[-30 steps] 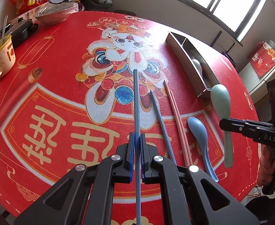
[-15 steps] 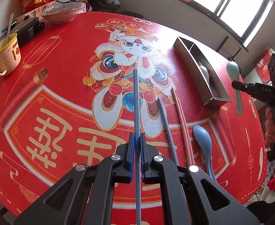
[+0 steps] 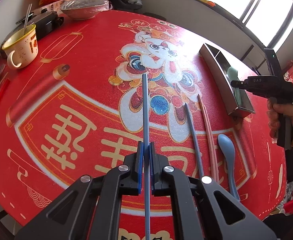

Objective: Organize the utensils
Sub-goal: 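Carry the teal spoon into the steel tray and open the right tool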

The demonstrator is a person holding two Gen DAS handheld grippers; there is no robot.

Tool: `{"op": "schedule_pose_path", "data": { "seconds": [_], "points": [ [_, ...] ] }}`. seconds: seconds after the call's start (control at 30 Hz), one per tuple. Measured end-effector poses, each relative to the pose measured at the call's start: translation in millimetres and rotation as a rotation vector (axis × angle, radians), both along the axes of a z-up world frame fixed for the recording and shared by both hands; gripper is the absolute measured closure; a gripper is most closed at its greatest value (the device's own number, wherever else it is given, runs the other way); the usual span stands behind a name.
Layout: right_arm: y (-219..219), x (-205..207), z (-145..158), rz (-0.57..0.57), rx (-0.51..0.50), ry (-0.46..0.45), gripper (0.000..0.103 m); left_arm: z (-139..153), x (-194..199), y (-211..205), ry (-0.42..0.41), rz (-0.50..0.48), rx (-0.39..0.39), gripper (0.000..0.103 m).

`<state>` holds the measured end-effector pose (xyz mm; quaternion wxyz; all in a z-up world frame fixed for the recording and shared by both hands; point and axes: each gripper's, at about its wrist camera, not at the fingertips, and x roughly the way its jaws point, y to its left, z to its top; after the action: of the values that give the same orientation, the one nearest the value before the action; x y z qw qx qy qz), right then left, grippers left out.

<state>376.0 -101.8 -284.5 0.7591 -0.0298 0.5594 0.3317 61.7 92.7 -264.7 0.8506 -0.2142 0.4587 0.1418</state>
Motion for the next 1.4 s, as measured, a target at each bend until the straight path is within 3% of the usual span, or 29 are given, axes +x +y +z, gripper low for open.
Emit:
{"op": "schedule_pose_path", "data": {
  "seconds": [0.8, 0.87, 0.93, 1.1, 1.17, 1.23, 1.4],
  "points": [
    [-12, 1, -3, -0.052, 0.004, 0.091, 0.093, 4, 10, -4, -0.001, -0.026, 0.0, 0.097],
    [-15, 0, -4, -0.053, 0.001, 0.098, 0.088, 4, 13, -6, -0.002, -0.035, 0.001, 0.097],
    [-18, 0, -5, -0.058, 0.003, 0.098, 0.077, 5, 16, -10, -0.002, -0.047, 0.005, 0.097],
    [-23, -2, 0, -0.06, 0.03, 0.093, 0.073, 7, 18, -15, -0.004, -0.065, 0.011, 0.097],
    [-26, -6, 6, -0.063, 0.042, 0.079, 0.065, 8, 18, -16, -0.006, -0.066, 0.009, 0.097],
    [-31, -12, 16, -0.068, 0.055, 0.041, 0.05, 11, 20, -16, -0.009, -0.07, 0.009, 0.097],
    [-47, -31, 37, -0.074, 0.073, -0.038, 0.037, 24, 33, -20, -0.028, -0.091, -0.008, 0.097]
  ]
}}
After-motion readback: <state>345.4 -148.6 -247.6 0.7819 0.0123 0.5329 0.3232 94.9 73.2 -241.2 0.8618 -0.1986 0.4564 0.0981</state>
